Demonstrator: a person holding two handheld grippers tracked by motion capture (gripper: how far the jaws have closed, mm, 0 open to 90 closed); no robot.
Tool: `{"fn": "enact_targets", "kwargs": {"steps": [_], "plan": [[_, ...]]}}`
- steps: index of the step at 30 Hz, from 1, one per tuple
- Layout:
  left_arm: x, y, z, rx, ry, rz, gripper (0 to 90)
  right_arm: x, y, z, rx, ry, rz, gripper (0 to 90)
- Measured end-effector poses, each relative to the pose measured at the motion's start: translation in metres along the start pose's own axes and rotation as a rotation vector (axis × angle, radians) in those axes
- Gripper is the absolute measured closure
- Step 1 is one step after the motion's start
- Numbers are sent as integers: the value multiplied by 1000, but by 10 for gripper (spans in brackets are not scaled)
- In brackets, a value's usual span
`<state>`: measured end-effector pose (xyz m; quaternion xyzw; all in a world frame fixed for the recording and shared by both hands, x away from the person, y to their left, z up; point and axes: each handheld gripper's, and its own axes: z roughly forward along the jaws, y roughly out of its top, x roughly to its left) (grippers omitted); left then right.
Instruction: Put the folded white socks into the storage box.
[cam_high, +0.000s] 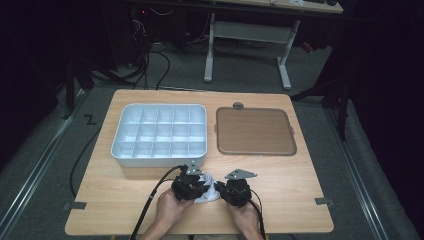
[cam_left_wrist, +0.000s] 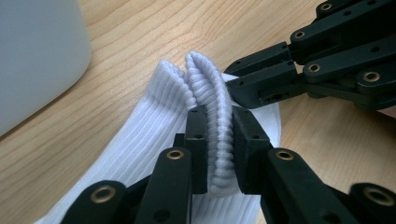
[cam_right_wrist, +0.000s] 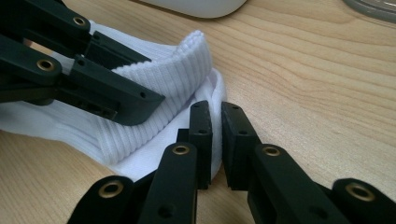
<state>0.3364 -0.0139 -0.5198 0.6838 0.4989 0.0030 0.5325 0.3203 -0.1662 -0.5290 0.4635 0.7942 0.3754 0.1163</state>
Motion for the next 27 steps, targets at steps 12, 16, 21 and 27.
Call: {"fn": "enact_targets", "kwargs": {"steps": [12, 16, 21, 27], "plan": [[0, 4, -6, -12, -9, -37, 603, 0, 1, 0, 2, -12, -11, 828], [0, 11, -17, -40, -30, -52, 518, 1, 1, -2, -6, -28, -14, 788], [2, 18, -34, -67, -47, -75, 473, 0, 3, -8, -25, -39, -20, 738], [8, 21, -51, -96, -29, -84, 456, 1, 6, -19, -49, -50, -32, 742]]}}
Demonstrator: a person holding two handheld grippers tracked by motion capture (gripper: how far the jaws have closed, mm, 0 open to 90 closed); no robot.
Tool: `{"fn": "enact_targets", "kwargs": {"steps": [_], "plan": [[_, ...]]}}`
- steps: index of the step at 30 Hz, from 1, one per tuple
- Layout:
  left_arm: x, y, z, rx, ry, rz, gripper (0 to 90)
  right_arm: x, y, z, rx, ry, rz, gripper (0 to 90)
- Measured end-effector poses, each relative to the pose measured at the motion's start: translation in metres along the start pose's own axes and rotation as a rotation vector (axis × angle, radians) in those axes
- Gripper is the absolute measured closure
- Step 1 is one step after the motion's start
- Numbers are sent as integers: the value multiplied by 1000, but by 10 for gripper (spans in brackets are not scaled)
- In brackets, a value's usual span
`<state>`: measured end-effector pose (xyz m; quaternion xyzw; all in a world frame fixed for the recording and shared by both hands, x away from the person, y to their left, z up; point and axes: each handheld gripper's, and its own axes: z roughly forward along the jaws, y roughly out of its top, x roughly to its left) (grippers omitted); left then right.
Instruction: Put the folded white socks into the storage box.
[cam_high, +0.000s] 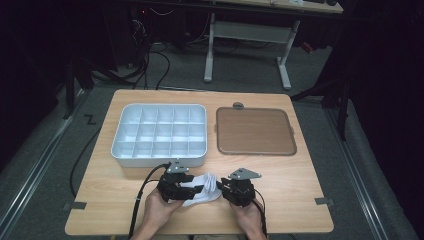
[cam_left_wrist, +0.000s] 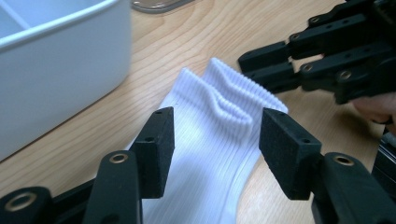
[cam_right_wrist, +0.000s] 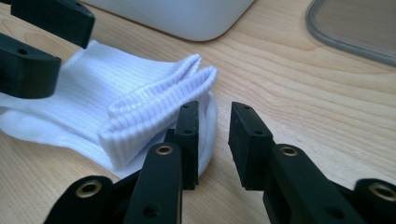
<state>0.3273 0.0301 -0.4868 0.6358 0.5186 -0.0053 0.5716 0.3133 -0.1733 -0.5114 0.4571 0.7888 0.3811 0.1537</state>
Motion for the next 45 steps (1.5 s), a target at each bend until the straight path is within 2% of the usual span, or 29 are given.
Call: {"fn": "enact_targets", "kwargs": {"steps": [6, 10, 12, 14, 18, 23, 28, 30, 35, 43, 45], "plan": [[10, -6, -17, -16, 34, -2, 444, -1, 4, -15, -33, -4, -11, 752], [16, -15, -24, -6, 64, 7, 425, 6, 9, -21, -38, 4, -43, 752], [19, -20, -26, 3, 86, -5, 403, 10, 11, -21, -36, 14, -55, 749], [23, -25, -29, -2, 99, -15, 396, 15, 13, -20, -35, 28, -67, 745], [28, -31, -33, -21, 139, 0, 392, 24, 16, -16, -30, 52, -94, 713], [31, -35, -31, -27, 150, 15, 392, 32, 19, -7, -11, 70, -110, 661], [33, -39, -25, -24, 152, 25, 399, 36, 17, 4, 37, 60, -114, 650], [33, -41, -23, -27, 152, 29, 403, 36, 16, 8, 55, 54, -117, 676], [35, -43, -20, -19, 152, 36, 418, 34, 11, 12, 75, 55, -128, 809], [34, -45, -19, -37, 182, 61, 479, 33, 10, 3, 42, 54, -122, 826], [33, -46, -18, -43, 195, 80, 499, 34, 8, -1, 28, 50, -116, 826]]}}
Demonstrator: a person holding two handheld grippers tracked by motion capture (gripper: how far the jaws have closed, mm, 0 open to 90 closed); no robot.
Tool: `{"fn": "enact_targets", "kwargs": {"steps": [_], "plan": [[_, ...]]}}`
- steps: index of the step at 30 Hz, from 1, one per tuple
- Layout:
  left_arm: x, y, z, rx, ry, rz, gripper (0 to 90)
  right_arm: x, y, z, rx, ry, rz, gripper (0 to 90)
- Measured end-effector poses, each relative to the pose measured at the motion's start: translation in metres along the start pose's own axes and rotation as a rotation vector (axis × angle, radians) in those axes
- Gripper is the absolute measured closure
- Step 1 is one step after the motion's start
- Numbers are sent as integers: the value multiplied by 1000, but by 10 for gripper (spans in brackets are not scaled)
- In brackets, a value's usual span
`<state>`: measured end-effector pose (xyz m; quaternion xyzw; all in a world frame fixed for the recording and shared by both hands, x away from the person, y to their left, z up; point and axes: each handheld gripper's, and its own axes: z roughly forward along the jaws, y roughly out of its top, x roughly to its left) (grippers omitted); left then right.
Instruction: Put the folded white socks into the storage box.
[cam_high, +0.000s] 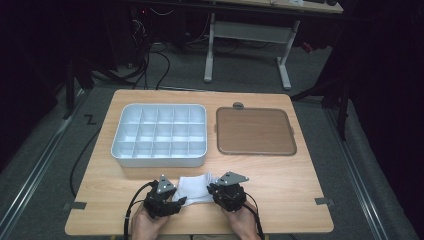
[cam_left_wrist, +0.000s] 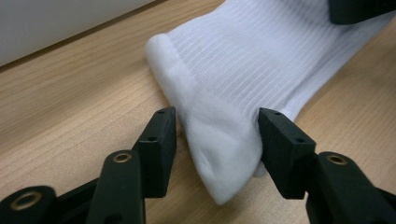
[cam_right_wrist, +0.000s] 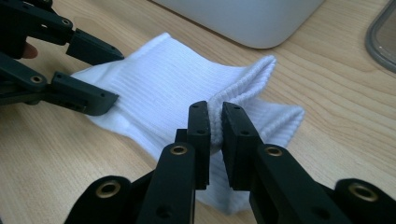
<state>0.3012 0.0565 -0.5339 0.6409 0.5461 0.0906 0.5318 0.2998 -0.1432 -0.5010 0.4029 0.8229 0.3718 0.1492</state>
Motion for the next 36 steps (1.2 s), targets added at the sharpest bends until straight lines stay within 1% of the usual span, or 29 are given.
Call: {"fn": "enact_targets", "kwargs": {"steps": [4, 6, 9, 11, 13, 15, 16, 17, 20, 21, 23, 24, 27, 30, 31, 33, 34, 35, 36], "plan": [[-1, -3, 1, -22, 25, 26, 555, 0, -6, -6, -9, -9, 1, 826], [-3, -5, 1, -33, 38, 47, 572, 0, -10, -8, -7, -9, 4, 826], [-3, -5, 2, -36, 44, 48, 578, 0, -17, -8, 9, -11, 9, 826], [-3, -3, 2, -33, 43, 33, 580, -1, -22, -5, 26, -11, 9, 827], [-2, -2, 1, -30, 37, 11, 578, -1, -25, -3, 20, -6, 10, 828], [-1, 1, 0, -11, 19, -30, 541, -1, -25, -3, 24, -9, 4, 828], [0, 2, 0, -5, 9, -38, 523, -1, -26, -3, 26, -12, 2, 828], [1, 4, -3, -11, -12, -54, 511, -1, -26, -2, 27, -12, 0, 829], [0, 12, -7, -40, -40, -81, 483, -2, -26, -2, 27, -13, -5, 829], [0, 15, -6, -42, -47, -84, 478, -3, -27, -1, 25, -14, -8, 829], [-3, 19, -2, -47, -51, -84, 478, -5, -26, 0, 24, -18, -13, 829], [-4, 20, 2, -44, -49, -72, 481, -6, -25, 1, 26, -21, -11, 829], [-5, 21, 14, -22, -36, -60, 504, -9, -23, 2, 28, -28, -21, 829], [-4, 17, 23, 4, -14, -43, 531, -13, -22, 4, 30, -36, -29, 829], [-3, 16, 25, 13, -6, -42, 543, -14, -21, 4, 28, -37, -32, 828], [-3, 16, 27, 17, 1, -48, 551, -16, -21, 5, 33, -42, -38, 828], [-5, 17, 28, 26, 11, -44, 552, -17, -20, 5, 32, -45, -45, 828], [-7, 17, 29, 37, 27, -27, 551, -17, -20, 6, 32, -46, -49, 828], [-8, 17, 29, 42, 33, -18, 551, -18, -19, 7, 31, -48, -51, 828]]}}
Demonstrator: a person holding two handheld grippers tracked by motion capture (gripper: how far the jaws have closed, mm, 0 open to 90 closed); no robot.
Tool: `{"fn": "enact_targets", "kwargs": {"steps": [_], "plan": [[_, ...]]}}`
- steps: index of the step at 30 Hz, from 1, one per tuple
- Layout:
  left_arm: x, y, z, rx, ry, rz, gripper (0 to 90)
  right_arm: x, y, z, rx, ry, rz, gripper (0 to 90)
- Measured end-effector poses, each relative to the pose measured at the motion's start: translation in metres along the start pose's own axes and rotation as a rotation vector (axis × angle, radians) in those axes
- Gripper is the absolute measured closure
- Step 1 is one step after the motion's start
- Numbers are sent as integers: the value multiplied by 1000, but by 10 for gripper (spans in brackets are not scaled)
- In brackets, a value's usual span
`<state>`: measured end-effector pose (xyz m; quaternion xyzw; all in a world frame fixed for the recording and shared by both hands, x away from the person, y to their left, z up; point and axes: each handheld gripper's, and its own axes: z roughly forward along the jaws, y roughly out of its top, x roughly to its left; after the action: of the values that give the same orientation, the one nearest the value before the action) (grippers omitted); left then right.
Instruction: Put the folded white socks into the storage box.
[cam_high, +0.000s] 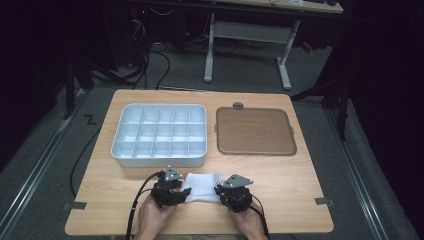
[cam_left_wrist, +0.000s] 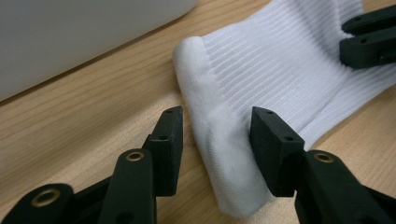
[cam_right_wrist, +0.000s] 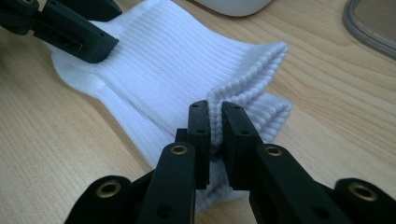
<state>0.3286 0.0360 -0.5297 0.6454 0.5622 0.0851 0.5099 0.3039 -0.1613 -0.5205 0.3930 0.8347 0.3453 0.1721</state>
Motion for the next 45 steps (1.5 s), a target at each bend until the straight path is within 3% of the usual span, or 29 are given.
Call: {"fn": "enact_targets", "kwargs": {"steps": [7, 13, 17, 22, 26, 33, 45], "plan": [[-2, -4, -4, -14, 12, -13, 547, -5, 4, 4, 1, -4, -2, 823], [-3, -2, -4, 20, -4, -38, 516, -5, 9, 7, 6, -23, -12, 799], [1, 4, -6, 59, -29, -75, 477, -5, 10, 5, 1, -17, 6, 753], [4, 19, -13, 28, -48, -99, 450, -3, 13, -4, -26, -19, 38, 682], [11, 36, -12, 10, -37, -126, 434, 0, 18, -12, -53, -20, 50, 703], [19, 44, 3, 25, -33, -205, 432, 13, 29, -11, -46, 18, 20, 801], [15, 33, 18, 85, -21, -189, 469, 20, 22, 12, -6, 40, 46, 814]]}}
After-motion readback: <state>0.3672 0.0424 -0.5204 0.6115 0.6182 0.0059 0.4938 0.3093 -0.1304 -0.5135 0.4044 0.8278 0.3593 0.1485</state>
